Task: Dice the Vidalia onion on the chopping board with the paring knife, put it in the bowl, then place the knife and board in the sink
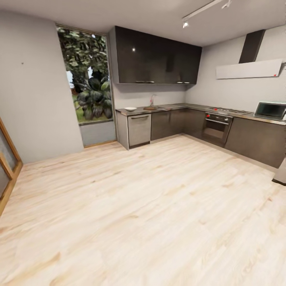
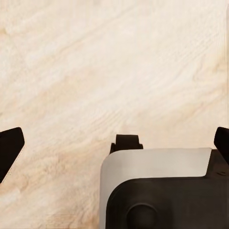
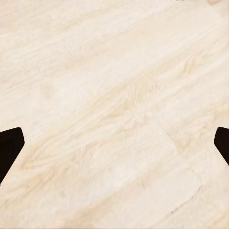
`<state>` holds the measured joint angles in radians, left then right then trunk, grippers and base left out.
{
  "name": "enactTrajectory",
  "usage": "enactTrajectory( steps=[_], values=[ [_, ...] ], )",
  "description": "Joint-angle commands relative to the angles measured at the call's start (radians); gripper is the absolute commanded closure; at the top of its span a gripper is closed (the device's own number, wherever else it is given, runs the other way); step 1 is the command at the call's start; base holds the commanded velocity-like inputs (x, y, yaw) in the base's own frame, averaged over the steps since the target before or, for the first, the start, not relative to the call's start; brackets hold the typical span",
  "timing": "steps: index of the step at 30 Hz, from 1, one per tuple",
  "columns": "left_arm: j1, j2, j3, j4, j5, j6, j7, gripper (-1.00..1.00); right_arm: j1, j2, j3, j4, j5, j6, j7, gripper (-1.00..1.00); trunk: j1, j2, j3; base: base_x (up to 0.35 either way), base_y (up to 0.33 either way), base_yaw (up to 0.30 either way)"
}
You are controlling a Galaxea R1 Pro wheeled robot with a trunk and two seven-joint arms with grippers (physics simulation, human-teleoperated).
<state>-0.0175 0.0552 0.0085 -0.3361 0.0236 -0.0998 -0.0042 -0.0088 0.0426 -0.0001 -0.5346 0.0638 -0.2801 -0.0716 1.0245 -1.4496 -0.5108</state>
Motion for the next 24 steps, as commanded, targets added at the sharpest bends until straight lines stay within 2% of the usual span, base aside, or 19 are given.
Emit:
enactTrajectory(
  steps=[1,24],
  values=[
    [0.000,0.000,0.001,0.000,0.002,-0.003,0.000,-1.00,0.000,0.000,0.000,0.001,0.007,-0.002,-0.006,-1.00,0.001,0.000,-0.001,0.317,0.000,-0.098],
    [0.000,0.000,0.001,0.002,0.002,-0.003,0.000,-1.00,-0.001,0.000,0.000,0.002,0.007,-0.002,-0.006,-1.00,0.001,0.000,-0.001,0.316,0.000,-0.106]
  ],
)
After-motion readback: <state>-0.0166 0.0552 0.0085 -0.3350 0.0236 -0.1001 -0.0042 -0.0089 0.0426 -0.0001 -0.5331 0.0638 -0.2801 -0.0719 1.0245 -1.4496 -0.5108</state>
